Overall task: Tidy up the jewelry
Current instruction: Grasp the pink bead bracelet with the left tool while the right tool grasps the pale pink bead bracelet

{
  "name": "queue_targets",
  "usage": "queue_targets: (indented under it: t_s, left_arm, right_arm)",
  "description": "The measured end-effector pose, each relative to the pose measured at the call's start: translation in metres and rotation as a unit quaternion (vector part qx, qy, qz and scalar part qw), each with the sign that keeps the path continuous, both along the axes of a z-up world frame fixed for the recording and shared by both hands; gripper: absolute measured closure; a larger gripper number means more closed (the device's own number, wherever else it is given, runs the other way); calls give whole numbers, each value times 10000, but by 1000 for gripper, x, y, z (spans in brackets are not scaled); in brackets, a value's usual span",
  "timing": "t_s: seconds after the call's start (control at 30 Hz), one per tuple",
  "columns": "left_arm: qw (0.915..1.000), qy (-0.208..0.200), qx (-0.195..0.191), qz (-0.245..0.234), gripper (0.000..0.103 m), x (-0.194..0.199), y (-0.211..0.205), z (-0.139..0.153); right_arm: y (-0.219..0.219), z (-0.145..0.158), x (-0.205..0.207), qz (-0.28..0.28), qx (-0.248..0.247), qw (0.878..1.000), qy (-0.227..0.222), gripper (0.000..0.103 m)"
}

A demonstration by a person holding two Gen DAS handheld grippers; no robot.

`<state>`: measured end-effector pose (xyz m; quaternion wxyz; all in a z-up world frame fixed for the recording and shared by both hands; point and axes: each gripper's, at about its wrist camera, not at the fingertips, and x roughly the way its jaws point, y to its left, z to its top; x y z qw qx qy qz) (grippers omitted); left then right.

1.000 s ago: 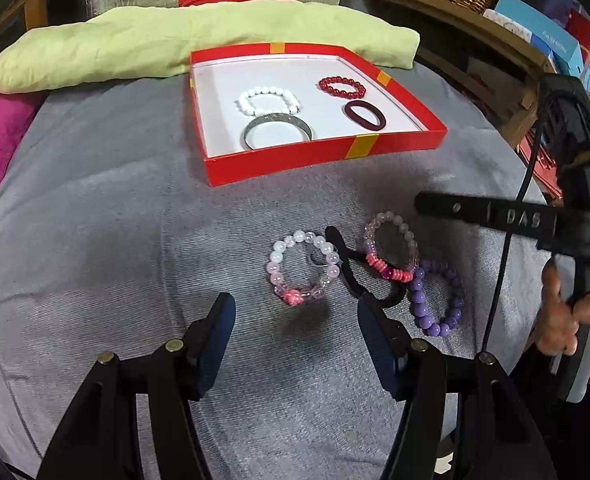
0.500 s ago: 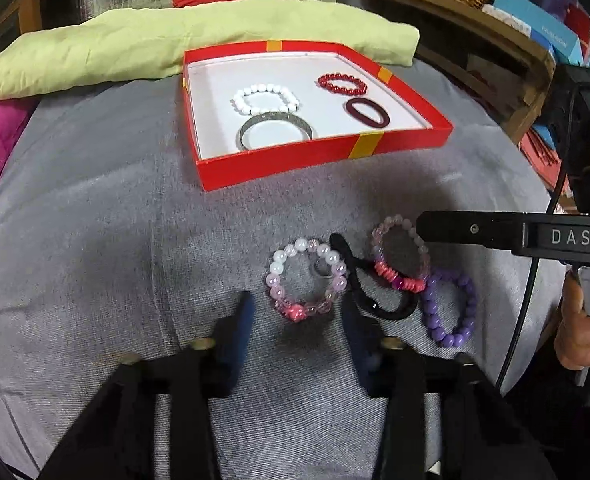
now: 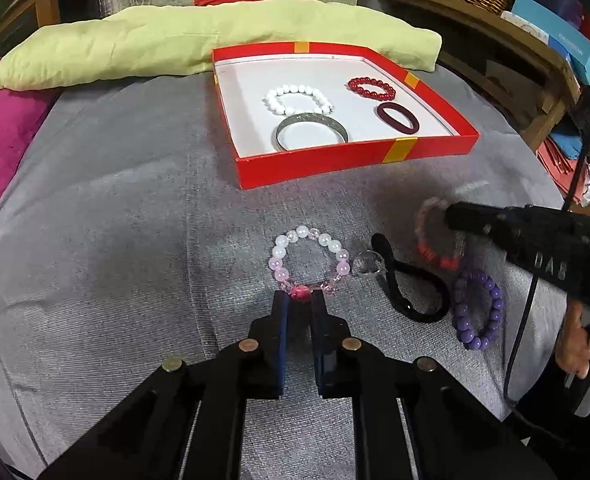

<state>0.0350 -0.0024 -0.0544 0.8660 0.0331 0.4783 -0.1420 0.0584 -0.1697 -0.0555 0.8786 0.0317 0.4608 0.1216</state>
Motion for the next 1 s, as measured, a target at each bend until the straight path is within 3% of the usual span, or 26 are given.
queue_targets:
  t_s: [0.2, 0.27, 0.33, 0.63, 0.73, 1.0]
  left_arm:
    - [9998, -135, -78, 159, 90, 2, 5, 6]
    - [9997, -140, -62, 170, 77, 3, 4, 6]
    - [9997, -208, -31, 141, 52, 3, 1, 6]
    - [9996, -180, -124, 155, 51, 15, -3, -1]
    - [9997, -216, -99, 42, 41, 13, -8, -2]
    - [9996, -294, -25, -30, 41, 17, -11, -11]
  right_arm:
    - [-42, 1, 11, -711, 192, 9972, 100, 94]
    - [-52, 0, 12, -843, 240, 9960, 154, 94]
    - [-61, -2, 14, -970, 297, 9946, 198, 94]
    - [-62, -6, 16, -985, 311, 9943, 279, 94]
    - [-63, -5, 15, -1003, 355, 9939, 293, 94]
    - [-64, -6, 16, -1032, 396, 9934, 305, 94]
